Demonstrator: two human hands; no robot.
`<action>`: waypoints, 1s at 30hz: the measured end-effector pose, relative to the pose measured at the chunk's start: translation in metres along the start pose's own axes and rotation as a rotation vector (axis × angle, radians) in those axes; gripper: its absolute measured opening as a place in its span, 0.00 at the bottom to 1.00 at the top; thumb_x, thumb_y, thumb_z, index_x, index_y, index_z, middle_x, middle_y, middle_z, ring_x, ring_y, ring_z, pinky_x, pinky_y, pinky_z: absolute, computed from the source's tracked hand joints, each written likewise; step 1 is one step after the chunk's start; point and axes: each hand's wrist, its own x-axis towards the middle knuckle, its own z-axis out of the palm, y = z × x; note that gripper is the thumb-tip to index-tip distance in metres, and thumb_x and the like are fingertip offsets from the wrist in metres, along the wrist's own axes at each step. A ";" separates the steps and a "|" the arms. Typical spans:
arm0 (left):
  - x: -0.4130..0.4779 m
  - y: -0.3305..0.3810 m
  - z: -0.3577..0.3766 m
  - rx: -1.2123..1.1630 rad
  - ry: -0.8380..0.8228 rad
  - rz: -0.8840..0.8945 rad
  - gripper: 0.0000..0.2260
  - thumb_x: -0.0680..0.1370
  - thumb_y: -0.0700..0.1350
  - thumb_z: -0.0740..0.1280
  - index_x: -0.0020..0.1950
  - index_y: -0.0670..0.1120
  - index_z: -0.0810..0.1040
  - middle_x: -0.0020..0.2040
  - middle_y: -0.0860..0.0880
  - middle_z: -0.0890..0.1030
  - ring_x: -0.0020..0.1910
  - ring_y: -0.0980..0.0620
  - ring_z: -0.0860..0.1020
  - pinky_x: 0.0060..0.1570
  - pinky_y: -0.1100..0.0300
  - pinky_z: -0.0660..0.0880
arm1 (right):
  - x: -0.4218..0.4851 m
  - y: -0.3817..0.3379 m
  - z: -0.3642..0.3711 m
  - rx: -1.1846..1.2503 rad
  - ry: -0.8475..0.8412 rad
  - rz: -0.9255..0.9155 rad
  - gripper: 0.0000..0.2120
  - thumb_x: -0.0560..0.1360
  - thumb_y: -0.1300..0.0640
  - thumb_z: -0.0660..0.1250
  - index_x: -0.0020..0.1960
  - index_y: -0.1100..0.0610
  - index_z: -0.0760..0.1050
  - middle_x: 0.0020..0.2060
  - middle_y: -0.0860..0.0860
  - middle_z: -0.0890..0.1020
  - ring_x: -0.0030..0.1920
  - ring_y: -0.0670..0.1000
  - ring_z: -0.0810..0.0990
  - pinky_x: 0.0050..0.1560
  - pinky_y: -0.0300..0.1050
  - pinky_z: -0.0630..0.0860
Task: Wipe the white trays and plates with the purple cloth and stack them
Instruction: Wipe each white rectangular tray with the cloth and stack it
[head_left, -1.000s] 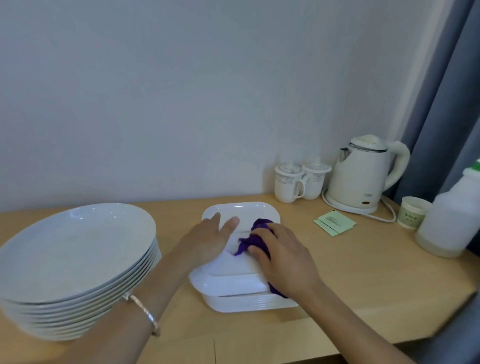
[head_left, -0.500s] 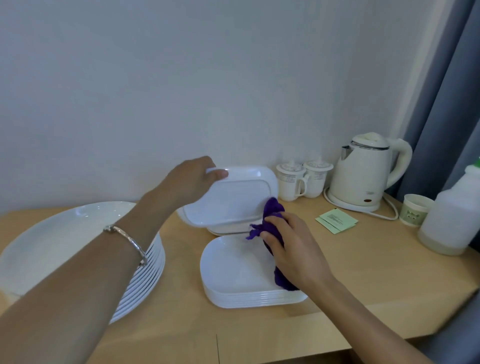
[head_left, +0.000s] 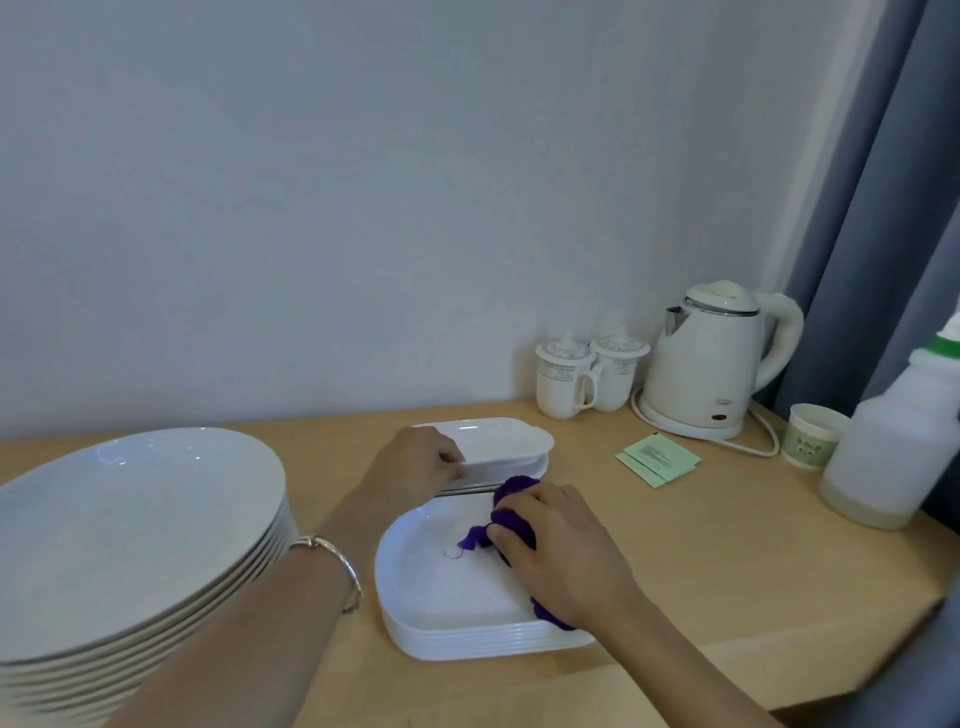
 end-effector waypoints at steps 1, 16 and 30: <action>0.001 -0.002 0.004 0.033 -0.045 -0.021 0.04 0.73 0.43 0.70 0.40 0.50 0.84 0.41 0.55 0.81 0.44 0.54 0.78 0.45 0.60 0.75 | 0.000 0.000 0.000 0.005 0.001 0.000 0.14 0.79 0.43 0.57 0.59 0.46 0.75 0.57 0.42 0.74 0.61 0.46 0.66 0.58 0.35 0.63; -0.044 -0.004 0.009 -0.188 0.114 -0.072 0.15 0.81 0.52 0.59 0.65 0.50 0.76 0.65 0.54 0.75 0.64 0.53 0.72 0.62 0.60 0.67 | -0.001 -0.002 -0.004 0.058 -0.016 0.096 0.28 0.76 0.41 0.61 0.73 0.45 0.57 0.68 0.45 0.58 0.68 0.47 0.61 0.63 0.40 0.67; -0.119 -0.029 0.008 -0.562 -0.272 0.009 0.69 0.56 0.52 0.84 0.73 0.59 0.28 0.74 0.63 0.57 0.70 0.71 0.59 0.67 0.69 0.63 | 0.018 -0.063 0.030 -0.056 -0.059 0.024 0.20 0.76 0.44 0.60 0.63 0.53 0.68 0.56 0.54 0.71 0.58 0.56 0.67 0.58 0.50 0.69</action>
